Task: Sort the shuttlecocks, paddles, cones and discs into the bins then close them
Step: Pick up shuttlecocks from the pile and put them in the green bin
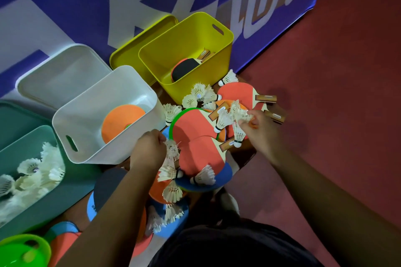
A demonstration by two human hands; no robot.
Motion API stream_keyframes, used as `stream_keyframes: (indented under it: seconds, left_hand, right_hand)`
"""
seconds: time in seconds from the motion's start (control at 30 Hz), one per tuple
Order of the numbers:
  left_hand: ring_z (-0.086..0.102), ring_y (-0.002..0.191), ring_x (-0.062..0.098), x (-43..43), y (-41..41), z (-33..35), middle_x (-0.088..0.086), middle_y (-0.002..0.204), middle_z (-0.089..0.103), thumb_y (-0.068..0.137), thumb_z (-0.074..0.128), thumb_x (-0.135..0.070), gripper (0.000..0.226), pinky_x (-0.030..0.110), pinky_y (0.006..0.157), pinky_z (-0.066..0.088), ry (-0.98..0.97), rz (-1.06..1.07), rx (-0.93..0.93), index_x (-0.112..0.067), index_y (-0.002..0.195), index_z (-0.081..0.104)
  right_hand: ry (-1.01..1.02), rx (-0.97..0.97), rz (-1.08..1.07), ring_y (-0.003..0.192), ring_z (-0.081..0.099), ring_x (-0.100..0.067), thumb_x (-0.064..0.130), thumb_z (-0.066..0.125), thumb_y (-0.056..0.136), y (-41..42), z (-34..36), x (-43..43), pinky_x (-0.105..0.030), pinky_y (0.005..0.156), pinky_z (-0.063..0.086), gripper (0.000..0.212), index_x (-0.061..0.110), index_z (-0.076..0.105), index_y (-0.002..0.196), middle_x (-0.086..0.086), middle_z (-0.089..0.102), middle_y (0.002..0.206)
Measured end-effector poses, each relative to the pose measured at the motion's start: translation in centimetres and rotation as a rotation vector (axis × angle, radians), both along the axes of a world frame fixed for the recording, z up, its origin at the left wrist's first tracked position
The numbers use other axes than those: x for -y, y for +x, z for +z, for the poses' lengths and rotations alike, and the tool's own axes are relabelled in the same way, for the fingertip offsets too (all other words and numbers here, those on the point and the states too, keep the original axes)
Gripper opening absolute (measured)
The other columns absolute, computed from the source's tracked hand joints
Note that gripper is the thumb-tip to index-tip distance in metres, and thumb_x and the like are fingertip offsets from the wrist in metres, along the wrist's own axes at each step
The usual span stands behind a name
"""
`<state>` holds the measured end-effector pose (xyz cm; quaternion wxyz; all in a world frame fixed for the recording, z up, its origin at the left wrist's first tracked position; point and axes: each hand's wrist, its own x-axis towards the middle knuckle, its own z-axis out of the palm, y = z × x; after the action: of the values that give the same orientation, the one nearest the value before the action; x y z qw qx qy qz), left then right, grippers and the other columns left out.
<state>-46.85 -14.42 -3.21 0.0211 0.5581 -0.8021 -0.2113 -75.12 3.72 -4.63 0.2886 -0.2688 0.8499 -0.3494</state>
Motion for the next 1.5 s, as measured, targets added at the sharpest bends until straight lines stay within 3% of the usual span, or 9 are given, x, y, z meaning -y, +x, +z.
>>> stream_keyframes:
  seconds: [0.13, 0.23, 0.43, 0.57, 0.73, 0.93, 1.03, 1.27, 1.5]
  left_hand:
    - [0.063, 0.092, 0.021, 0.1, -0.7, 0.5, -0.003, 0.103, 0.070, 0.092, 0.059, -0.010, 0.021, 0.030, 0.074, 0.046, -0.032, -0.006, -0.047, -0.030, 0.093, 0.066]
    - [0.063, 0.091, 0.019, 0.0, -1.1, 0.9, -0.004, 0.101, 0.070, 0.092, 0.061, -0.009, 0.021, 0.029, 0.075, 0.046, -0.031, -0.007, -0.082, -0.029, 0.096, 0.069]
    - [0.062, 0.090, 0.016, -0.3, -0.7, 1.6, -0.009, 0.098, 0.069, 0.091, 0.062, -0.010, 0.022, 0.028, 0.075, 0.045, -0.009, 0.011, -0.149, -0.030, 0.095, 0.069]
    - [0.064, 0.092, 0.016, -0.4, -0.2, 2.3, -0.008, 0.099, 0.072, 0.092, 0.063, -0.009, 0.020, 0.031, 0.078, 0.052, -0.014, 0.045, -0.191, -0.026, 0.097, 0.073]
    - [0.065, 0.088, 0.013, -0.7, 0.9, 3.7, -0.012, 0.095, 0.069, 0.092, 0.062, -0.008, 0.021, 0.030, 0.075, 0.052, -0.011, 0.108, -0.234, -0.026, 0.095, 0.072]
    - [0.070, 0.077, 0.010, -1.0, 3.9, 4.9, -0.014, 0.093, 0.071, 0.091, 0.063, -0.009, 0.020, 0.032, 0.071, 0.059, 0.006, 0.235, -0.294, -0.027, 0.094, 0.072]
    - [0.065, 0.069, -0.002, -1.2, 5.3, 5.5, -0.013, 0.091, 0.071, 0.090, 0.064, -0.007, 0.021, 0.011, 0.061, 0.047, 0.016, 0.301, -0.315, -0.027, 0.092, 0.071]
    - [0.065, 0.078, 0.007, -1.6, 8.6, 6.1, -0.010, 0.094, 0.072, 0.090, 0.066, -0.007, 0.018, 0.007, 0.056, 0.039, 0.021, 0.393, -0.347, -0.023, 0.094, 0.073]
    - [0.066, 0.082, 0.005, -2.2, 9.6, 5.7, -0.012, 0.091, 0.072, 0.090, 0.066, -0.012, 0.017, 0.012, 0.058, 0.041, 0.067, 0.454, -0.406, -0.027, 0.092, 0.072]
  right_hand:
    - [-0.022, 0.034, 0.043, 0.084, 0.065, -0.009, 0.028, 0.080, 0.090, 0.3, -0.5, -0.1, -0.025, 0.069, 0.047, 0.047, 0.026, 0.057, 0.131, 0.014, 0.062, 0.092]
    - [0.008, 0.033, 0.039, 0.086, 0.069, -0.017, 0.021, 0.078, 0.087, 0.0, -1.4, 0.0, -0.032, 0.072, 0.053, 0.045, 0.030, 0.055, 0.125, 0.009, 0.063, 0.092]
    - [-0.006, 0.101, 0.050, 0.074, 0.074, -0.016, 0.047, 0.069, 0.080, 0.2, -2.7, 0.4, -0.047, 0.077, 0.062, 0.025, 0.041, 0.052, 0.097, 0.001, 0.074, 0.080]
    - [-0.063, 0.210, 0.070, 0.077, 0.078, -0.014, 0.044, 0.073, 0.087, 2.1, -1.5, 1.9, -0.045, 0.082, 0.064, 0.020, 0.036, 0.058, 0.098, 0.001, 0.079, 0.082]
    - [-0.129, 0.247, 0.153, 0.079, 0.077, -0.026, 0.037, 0.074, 0.092, 5.1, 0.5, 4.6, -0.056, 0.060, 0.063, 0.017, 0.039, 0.056, 0.094, -0.003, 0.077, 0.083]
    - [-0.188, 0.200, 0.367, 0.078, 0.074, -0.025, 0.052, 0.073, 0.088, 8.3, 2.3, 7.7, -0.047, 0.068, 0.060, 0.025, 0.034, 0.058, 0.098, 0.000, 0.076, 0.087]
    - [-0.212, 0.212, 0.396, 0.080, 0.072, -0.014, 0.048, 0.074, 0.093, 9.1, 2.6, 8.8, -0.034, 0.069, 0.053, 0.018, 0.036, 0.061, 0.098, 0.009, 0.073, 0.089]
    - [-0.213, 0.252, 0.364, 0.084, 0.075, -0.020, 0.052, 0.071, 0.092, 9.5, 2.9, 9.8, -0.055, 0.081, 0.062, 0.016, 0.040, 0.064, 0.100, 0.004, 0.074, 0.091]
    - [-0.232, 0.277, 0.331, 0.076, 0.076, -0.014, 0.046, 0.071, 0.097, 9.8, 3.3, 9.9, -0.049, 0.079, 0.065, 0.021, 0.030, 0.065, 0.108, -0.001, 0.077, 0.097]
